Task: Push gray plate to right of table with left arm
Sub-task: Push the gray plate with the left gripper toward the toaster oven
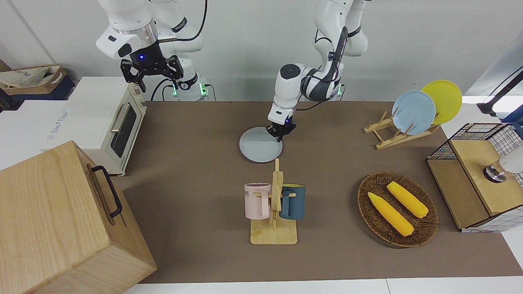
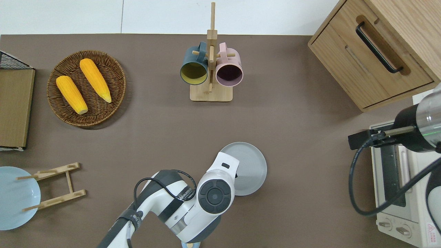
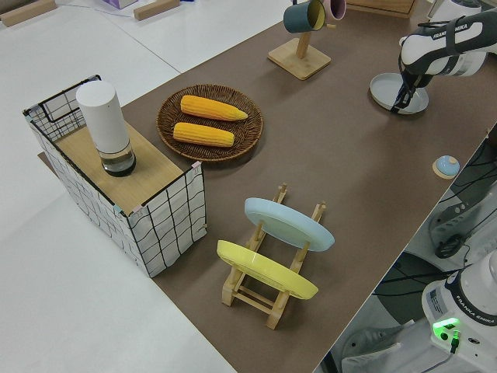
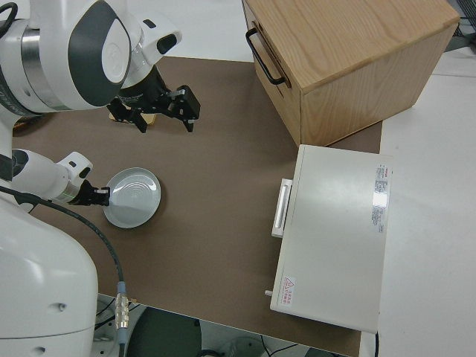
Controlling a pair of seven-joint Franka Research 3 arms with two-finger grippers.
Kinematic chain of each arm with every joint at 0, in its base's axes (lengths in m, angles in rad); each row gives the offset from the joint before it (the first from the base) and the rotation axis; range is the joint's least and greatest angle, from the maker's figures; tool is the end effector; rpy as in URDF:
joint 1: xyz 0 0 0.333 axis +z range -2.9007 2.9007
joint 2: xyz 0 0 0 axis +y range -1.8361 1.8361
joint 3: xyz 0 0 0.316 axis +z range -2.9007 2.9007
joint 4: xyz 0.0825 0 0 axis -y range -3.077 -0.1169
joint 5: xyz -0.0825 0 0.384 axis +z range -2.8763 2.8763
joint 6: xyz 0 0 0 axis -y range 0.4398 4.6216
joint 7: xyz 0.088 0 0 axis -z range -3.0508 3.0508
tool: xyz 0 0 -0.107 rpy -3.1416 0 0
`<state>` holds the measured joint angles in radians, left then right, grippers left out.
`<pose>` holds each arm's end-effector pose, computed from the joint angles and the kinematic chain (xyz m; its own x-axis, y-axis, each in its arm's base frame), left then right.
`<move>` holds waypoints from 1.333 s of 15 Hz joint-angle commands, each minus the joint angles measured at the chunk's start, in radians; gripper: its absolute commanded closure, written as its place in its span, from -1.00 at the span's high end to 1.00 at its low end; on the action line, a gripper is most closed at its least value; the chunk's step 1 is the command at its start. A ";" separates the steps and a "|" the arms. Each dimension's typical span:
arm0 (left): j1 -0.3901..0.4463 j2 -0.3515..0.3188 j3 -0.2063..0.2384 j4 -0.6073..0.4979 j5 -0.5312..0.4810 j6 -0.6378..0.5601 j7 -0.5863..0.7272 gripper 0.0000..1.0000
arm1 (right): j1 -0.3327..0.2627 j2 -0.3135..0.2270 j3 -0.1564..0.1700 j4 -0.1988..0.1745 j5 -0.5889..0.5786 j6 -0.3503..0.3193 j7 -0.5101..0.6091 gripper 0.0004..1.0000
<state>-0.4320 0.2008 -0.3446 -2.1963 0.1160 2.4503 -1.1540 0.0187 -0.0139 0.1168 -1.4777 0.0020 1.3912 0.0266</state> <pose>0.3997 -0.3904 0.3040 0.9546 0.2955 0.0384 0.2931 -0.9544 0.0563 0.5262 0.0725 0.6600 0.9914 0.1086 -0.0726 0.1090 -0.9940 0.0016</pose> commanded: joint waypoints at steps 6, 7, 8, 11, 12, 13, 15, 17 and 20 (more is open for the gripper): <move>-0.154 0.227 0.004 0.282 0.103 -0.100 -0.248 -1.00 | -0.020 -0.003 0.014 0.008 0.010 -0.015 0.001 0.97; -0.166 0.236 0.004 0.293 0.103 -0.102 -0.260 -1.00 | -0.020 -0.003 0.014 0.008 0.010 -0.015 0.001 0.97; -0.180 0.239 0.006 0.296 0.103 -0.102 -0.269 -1.00 | -0.020 -0.003 0.014 0.008 0.010 -0.015 0.001 0.97; -0.205 0.244 0.007 0.297 0.102 -0.102 -0.288 -1.00 | -0.020 -0.003 0.014 0.008 0.010 -0.015 0.002 0.97; -0.206 0.246 0.006 0.297 0.102 -0.102 -0.288 -1.00 | -0.020 -0.003 0.014 0.008 0.010 -0.015 0.001 0.97; -0.206 0.244 0.007 0.297 0.102 -0.102 -0.288 -1.00 | -0.020 -0.003 0.014 0.008 0.010 -0.015 0.001 0.97; -0.205 0.241 0.010 0.299 0.103 -0.102 -0.286 -0.67 | -0.020 -0.003 0.015 0.008 0.010 -0.015 0.001 0.97; -0.203 0.235 0.013 0.299 0.103 -0.103 -0.283 -0.10 | -0.020 -0.003 0.015 0.008 0.010 -0.015 0.001 0.97; -0.199 0.227 0.015 0.303 0.105 -0.122 -0.282 0.40 | -0.020 -0.003 0.015 0.008 0.010 -0.015 0.001 0.97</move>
<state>-0.6152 0.4087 -0.3432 -1.9205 0.2012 2.3607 -1.4221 0.0187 -0.0139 0.1168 -1.4777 0.0020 1.3912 0.0266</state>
